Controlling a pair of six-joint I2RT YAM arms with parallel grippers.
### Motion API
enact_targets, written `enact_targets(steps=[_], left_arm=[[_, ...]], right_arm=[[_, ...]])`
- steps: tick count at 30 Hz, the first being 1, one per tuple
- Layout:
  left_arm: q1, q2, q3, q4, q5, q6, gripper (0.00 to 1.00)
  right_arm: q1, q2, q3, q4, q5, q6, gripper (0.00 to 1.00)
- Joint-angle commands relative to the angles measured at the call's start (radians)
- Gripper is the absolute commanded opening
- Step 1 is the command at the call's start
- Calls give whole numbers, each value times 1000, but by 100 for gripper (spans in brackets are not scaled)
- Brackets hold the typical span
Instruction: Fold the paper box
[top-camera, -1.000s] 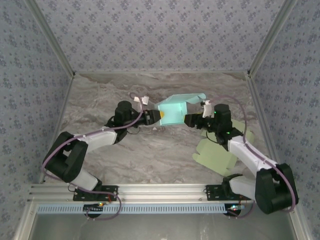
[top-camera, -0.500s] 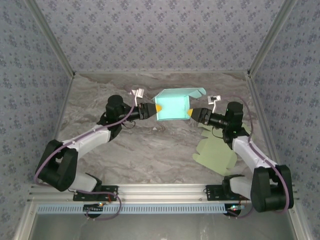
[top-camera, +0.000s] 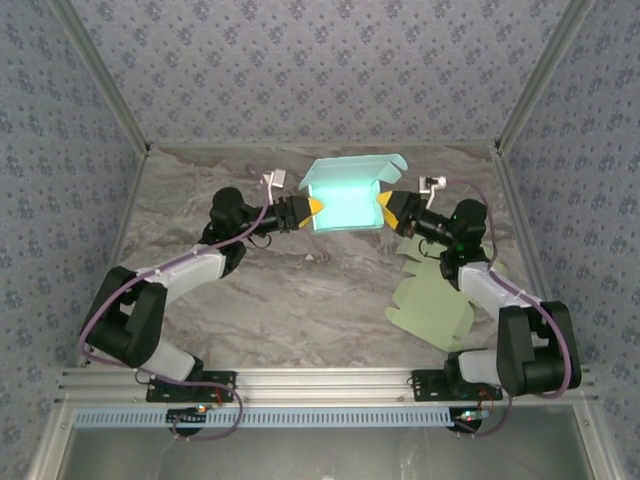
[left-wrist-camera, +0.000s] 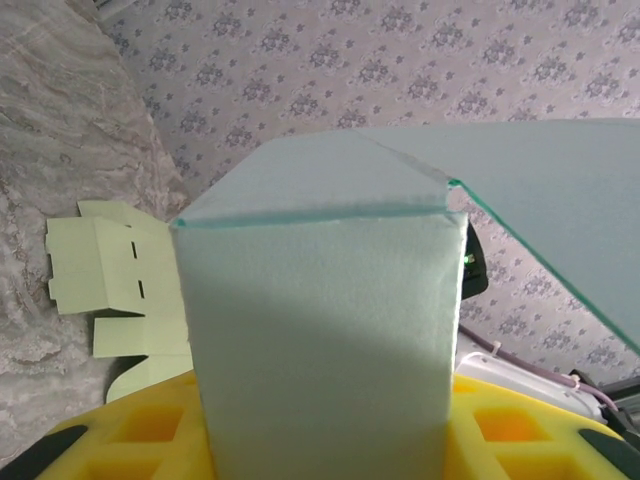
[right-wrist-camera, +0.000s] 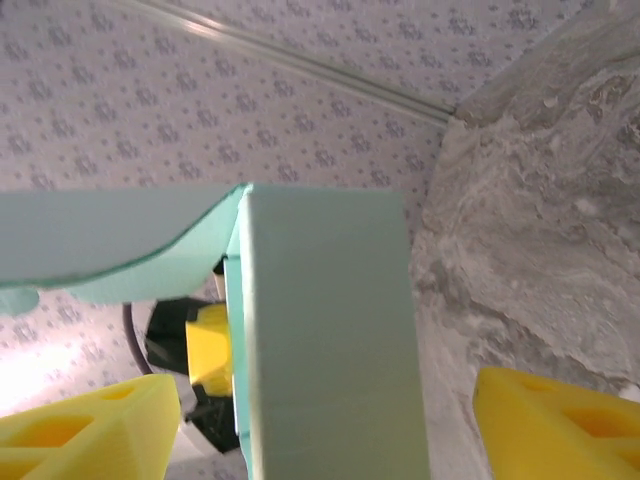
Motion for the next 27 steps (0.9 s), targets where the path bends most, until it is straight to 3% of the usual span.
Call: enact_targets(steps=[1, 5, 12, 19, 23, 27], left_arm=[[3, 5, -5, 121, 4, -57, 38], [3, 19, 0, 138, 0, -76, 37], [3, 40, 0, 159, -2, -96, 37], [3, 47, -3, 165, -2, -101, 37], [3, 51, -6, 168, -1, -104, 37], [2, 56, -6, 169, -2, -104, 37]], right_arm=[[33, 25, 11, 142, 100, 124, 78], [60, 57, -5, 238, 197, 185, 75], [84, 72, 32, 245, 209, 194, 71], [106, 72, 41, 163, 196, 130, 54], [122, 71, 56, 123, 193, 97, 50], [146, 52, 94, -25, 190, -1, 44]])
